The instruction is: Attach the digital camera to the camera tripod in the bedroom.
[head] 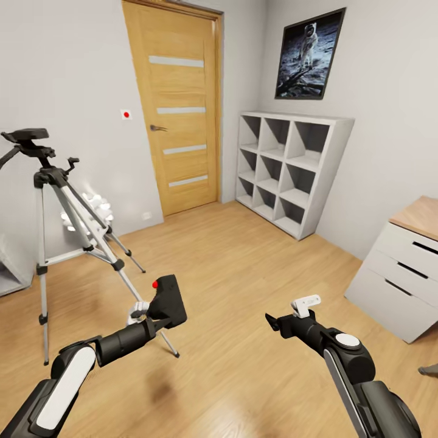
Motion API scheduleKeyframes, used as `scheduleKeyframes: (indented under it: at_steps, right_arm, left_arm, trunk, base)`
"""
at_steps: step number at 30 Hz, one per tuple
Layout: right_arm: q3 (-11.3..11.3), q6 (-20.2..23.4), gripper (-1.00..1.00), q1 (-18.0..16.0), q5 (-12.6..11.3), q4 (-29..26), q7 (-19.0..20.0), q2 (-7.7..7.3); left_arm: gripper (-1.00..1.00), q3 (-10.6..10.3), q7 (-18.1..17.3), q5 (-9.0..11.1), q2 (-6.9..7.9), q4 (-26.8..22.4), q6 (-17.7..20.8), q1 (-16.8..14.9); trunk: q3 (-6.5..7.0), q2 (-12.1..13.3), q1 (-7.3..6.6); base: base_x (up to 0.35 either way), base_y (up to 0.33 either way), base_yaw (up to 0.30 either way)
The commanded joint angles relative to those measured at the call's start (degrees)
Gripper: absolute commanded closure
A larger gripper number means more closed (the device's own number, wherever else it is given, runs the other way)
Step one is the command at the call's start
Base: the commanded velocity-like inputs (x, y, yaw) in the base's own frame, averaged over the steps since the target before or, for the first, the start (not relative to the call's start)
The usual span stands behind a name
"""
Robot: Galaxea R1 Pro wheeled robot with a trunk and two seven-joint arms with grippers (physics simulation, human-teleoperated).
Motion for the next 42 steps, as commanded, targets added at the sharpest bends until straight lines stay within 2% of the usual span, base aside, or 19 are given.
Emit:
scheduleKeyframes:
  at_steps: [1,7,12,36,42]
  right_arm:
    - [0.0,0.3,-1.0,0.0,0.0,-0.1,0.1,-0.03]
    - [-0.1,0.1,-1.0,-0.1,-0.1,0.0,0.2,-0.1]
    - [-0.1,0.0,-1.0,-0.1,0.0,0.0,0.0,-0.04]
    - [0.0,0.0,-1.0,-0.1,0.1,0.2,-0.1,-0.02]
    - [0.0,0.0,-1.0,-0.1,0.1,0.2,-0.1,-0.02]
  left_arm:
    - [1.0,0.2,-0.2,0.0,0.04,0.0,0.2,0.0]
    - [1.0,1.2,0.1,-0.1,0.15,0.6,0.2,0.4]
    - [1.0,3.0,0.0,-0.1,0.22,1.8,0.2,0.4]
    - [1.0,3.7,0.2,-0.1,0.2,4.1,0.1,0.4]
    - [1.0,5.3,0.2,0.0,0.2,4.1,0.2,0.4]
  trunk:
    - [0.13,0.4,-0.23]
    - [1.13,2.8,-1.55]
    - [1.84,4.8,-2.64]
    - [5.31,14.4,-7.92]
    - [6.19,16.8,-9.23]
  base:
    - [0.0,0.0,0.28]
    - [0.0,0.0,0.271]
    - [0.0,0.0,0.252]
    - [0.0,0.0,0.259]
    - [0.0,0.0,0.262]
